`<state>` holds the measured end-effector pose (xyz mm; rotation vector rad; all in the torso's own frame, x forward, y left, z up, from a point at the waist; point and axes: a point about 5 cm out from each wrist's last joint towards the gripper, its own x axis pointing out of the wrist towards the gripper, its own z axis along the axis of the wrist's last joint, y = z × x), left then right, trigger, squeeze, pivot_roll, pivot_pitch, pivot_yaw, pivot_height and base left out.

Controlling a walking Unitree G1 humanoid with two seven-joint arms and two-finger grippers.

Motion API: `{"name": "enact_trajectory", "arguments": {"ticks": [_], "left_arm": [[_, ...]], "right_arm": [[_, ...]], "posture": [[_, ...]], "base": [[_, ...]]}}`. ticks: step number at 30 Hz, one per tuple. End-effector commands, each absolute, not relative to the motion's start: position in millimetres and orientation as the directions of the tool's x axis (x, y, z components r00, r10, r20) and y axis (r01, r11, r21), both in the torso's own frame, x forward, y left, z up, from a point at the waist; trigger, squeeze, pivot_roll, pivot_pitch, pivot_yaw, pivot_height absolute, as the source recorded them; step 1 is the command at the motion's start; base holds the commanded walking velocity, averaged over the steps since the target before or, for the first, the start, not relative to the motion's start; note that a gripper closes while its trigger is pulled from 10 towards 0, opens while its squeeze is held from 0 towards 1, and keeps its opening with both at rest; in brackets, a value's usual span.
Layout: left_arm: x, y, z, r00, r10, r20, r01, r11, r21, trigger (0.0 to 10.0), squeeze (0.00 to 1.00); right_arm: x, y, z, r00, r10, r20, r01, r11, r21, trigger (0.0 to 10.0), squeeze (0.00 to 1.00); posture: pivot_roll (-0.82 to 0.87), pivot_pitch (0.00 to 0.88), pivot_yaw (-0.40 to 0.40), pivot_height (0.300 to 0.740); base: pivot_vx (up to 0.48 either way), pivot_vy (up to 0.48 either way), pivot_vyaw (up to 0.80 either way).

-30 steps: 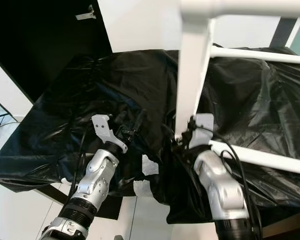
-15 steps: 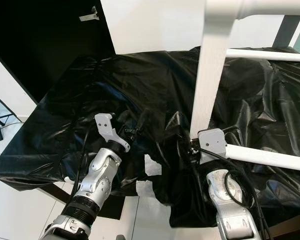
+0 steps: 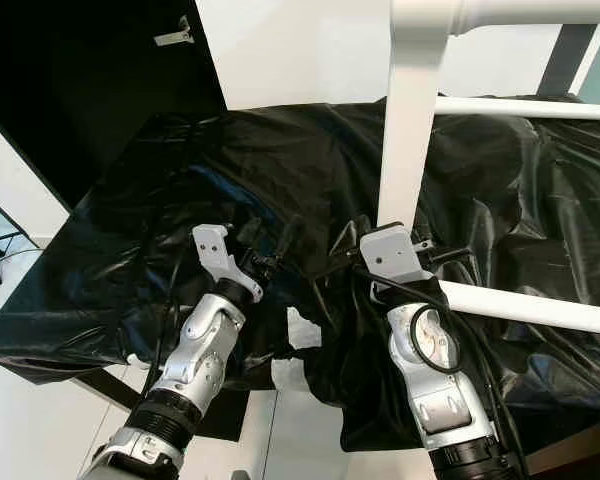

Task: Building children table

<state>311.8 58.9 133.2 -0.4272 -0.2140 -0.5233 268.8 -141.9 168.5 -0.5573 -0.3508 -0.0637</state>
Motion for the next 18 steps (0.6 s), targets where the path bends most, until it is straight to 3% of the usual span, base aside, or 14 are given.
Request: {"name": "enact_trajectory", "arguments": {"ticks": [1, 7, 12, 13, 14, 17, 18], "left_arm": [[304.1, 56.7, 129.6, 0.740, -0.576, 0.348, 0.667, 0.694, -0.269, 10.0, 0.00], [303.4, 54.7, 127.3, 0.739, -0.582, 0.340, 0.670, 0.687, -0.280, 10.0, 0.00], [302.9, 54.7, 126.6, 0.743, -0.578, 0.338, 0.666, 0.690, -0.284, 10.0, 0.00], [302.7, 55.9, 125.9, 0.746, -0.575, 0.336, 0.662, 0.693, -0.285, 10.0, 0.00], [301.9, 56.1, 125.1, 0.747, -0.575, 0.334, 0.661, 0.694, -0.285, 10.0, 0.00], [301.5, 57.4, 125.4, 0.752, -0.568, 0.335, 0.655, 0.700, -0.284, 10.0, 0.00], [301.5, 58.5, 125.6, 0.754, -0.565, 0.335, 0.652, 0.704, -0.282, 10.0, 0.00]], "right_arm": [[264.4, -141.5, 167.5, 0.934, 0.021, 0.357, 0.172, 0.849, -0.500, 10.0, 0.00], [250.3, -164.5, 171.9, 0.831, -0.261, 0.491, 0.483, 0.776, -0.406, 10.0, 0.00], [261.5, -161.5, 161.2, 0.843, -0.294, 0.450, 0.474, 0.800, -0.366, 10.0, 0.00], [267.7, -156.8, 153.7, 0.880, -0.262, 0.395, 0.412, 0.835, -0.364, 7.6, 0.00], [275.6, -150.6, 146.1, 0.921, -0.226, 0.319, 0.335, 0.876, -0.347, 0.0, 0.00], [287.6, -137.8, 137.7, 0.978, -0.118, 0.171, 0.162, 0.947, -0.277, 0.0, 0.33], [290.0, -131.9, 139.5, 0.987, -0.057, 0.149, 0.092, 0.967, -0.238, 0.0, 0.74]], "posture": [[0.02, 0.000, 0.099, 0.740], [0.00, 0.000, 0.106, 0.740], [0.01, 0.000, 0.098, 0.740], [0.01, 0.000, 0.098, 0.740], [0.02, 0.000, 0.094, 0.740], [0.03, 0.000, 0.093, 0.740], [0.04, 0.000, 0.091, 0.740]], "base": [[0.000, 0.000, 0.00], [0.000, 0.000, 0.00], [0.000, 0.000, 0.00], [0.000, 0.000, 0.00], [0.000, 0.000, 0.00], [0.000, 0.000, 0.00], [0.000, 0.000, 0.00]]}}
